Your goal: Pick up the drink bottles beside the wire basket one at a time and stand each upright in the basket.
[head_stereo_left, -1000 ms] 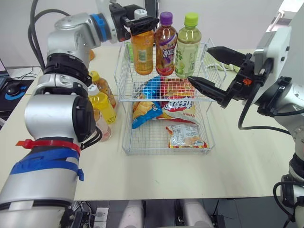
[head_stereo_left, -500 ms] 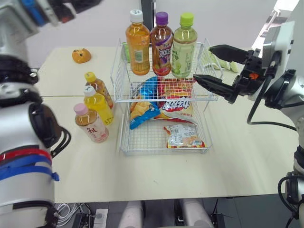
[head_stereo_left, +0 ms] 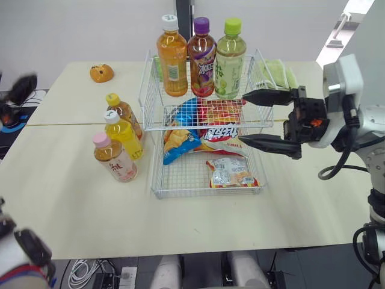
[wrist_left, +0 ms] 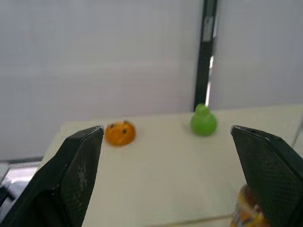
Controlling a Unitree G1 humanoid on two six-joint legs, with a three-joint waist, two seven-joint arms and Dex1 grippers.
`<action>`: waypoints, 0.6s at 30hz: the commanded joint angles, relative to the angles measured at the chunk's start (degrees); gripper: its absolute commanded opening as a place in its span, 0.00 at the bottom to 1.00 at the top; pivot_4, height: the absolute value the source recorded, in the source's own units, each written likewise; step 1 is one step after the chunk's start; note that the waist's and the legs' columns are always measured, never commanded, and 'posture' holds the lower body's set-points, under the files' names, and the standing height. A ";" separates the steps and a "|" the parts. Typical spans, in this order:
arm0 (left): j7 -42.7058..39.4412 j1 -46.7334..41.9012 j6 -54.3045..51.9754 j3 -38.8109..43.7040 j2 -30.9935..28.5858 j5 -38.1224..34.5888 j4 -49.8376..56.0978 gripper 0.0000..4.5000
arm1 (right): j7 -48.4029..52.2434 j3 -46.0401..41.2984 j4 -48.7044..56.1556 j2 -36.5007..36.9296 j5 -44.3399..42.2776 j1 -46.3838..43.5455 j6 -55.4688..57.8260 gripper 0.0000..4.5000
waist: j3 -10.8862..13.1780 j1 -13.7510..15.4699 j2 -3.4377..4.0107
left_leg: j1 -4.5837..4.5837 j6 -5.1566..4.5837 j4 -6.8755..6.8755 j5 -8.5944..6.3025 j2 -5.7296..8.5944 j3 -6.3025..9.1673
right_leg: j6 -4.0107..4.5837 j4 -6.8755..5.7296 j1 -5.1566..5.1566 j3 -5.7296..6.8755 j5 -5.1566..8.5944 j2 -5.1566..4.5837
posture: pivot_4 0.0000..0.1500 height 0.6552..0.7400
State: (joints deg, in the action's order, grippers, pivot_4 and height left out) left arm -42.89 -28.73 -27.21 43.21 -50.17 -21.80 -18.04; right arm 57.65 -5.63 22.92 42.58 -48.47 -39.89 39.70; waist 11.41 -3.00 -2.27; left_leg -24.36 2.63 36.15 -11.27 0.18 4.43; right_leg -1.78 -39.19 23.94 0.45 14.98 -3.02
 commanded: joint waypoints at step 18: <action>8.23 36.04 7.85 -0.09 21.74 -6.27 28.73 0.99 | 2.75 1.56 3.81 -0.69 0.02 2.41 -3.21 1.00 | -0.40 2.85 0.04 | 0.66 -0.01 -0.04 -0.02 0.04 0.03 | 0.02 0.24 -0.77 0.04 0.01 -0.04 | 1.00 1.00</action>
State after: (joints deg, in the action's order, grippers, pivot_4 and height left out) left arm -35.35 6.42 -20.71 43.50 -28.72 -27.24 7.98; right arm 59.92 -3.09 25.07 41.31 -48.38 -37.03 37.81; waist 11.01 -0.16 -2.22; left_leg -23.70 2.62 36.10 -11.30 0.22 4.45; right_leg -1.77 -38.94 23.18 0.48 14.99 -3.06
